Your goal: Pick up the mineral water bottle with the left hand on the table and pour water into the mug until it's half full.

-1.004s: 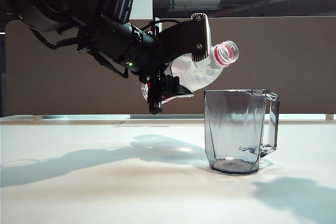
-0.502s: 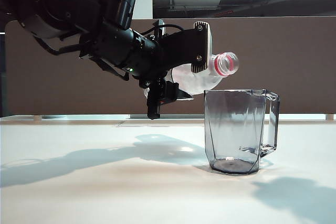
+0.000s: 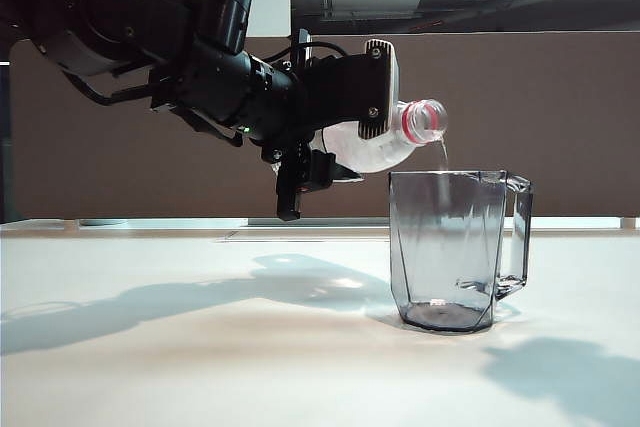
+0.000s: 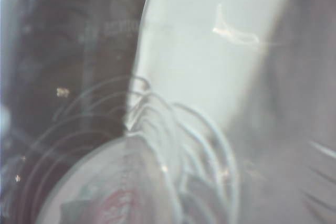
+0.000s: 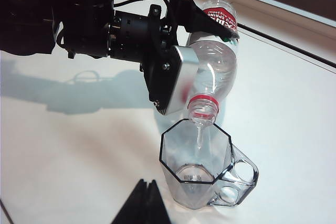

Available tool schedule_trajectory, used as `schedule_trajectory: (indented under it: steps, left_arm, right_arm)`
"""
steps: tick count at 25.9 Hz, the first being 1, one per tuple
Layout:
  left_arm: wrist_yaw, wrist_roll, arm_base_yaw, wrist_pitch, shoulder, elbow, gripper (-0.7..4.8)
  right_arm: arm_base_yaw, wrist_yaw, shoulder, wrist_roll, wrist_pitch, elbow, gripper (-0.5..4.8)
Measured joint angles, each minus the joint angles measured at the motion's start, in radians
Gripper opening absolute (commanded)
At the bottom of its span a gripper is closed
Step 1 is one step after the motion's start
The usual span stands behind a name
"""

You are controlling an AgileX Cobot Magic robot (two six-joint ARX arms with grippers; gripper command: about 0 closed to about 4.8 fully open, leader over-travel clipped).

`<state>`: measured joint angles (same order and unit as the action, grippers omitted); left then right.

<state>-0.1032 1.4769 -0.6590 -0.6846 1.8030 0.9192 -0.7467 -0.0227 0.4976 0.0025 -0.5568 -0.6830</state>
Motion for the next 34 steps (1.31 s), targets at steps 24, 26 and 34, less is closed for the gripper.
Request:
schedule_trajectory:
  steps: [24, 26, 34]
  left_arm:
    - [0.000, 0.057, 0.000, 0.000, 0.000, 0.000, 2.58]
    - [0.000, 0.057, 0.000, 0.000, 0.000, 0.000, 2.58]
    - [0.000, 0.076, 0.000, 0.000, 0.000, 0.000, 2.58]
  right_arm:
    - [0.000, 0.000, -0.001, 0.000, -0.003, 0.000, -0.08]
    - [0.000, 0.000, -0.001, 0.000, -0.003, 0.000, -0.08]
    - [0.000, 0.000, -0.001, 0.000, -0.003, 0.000, -0.08]
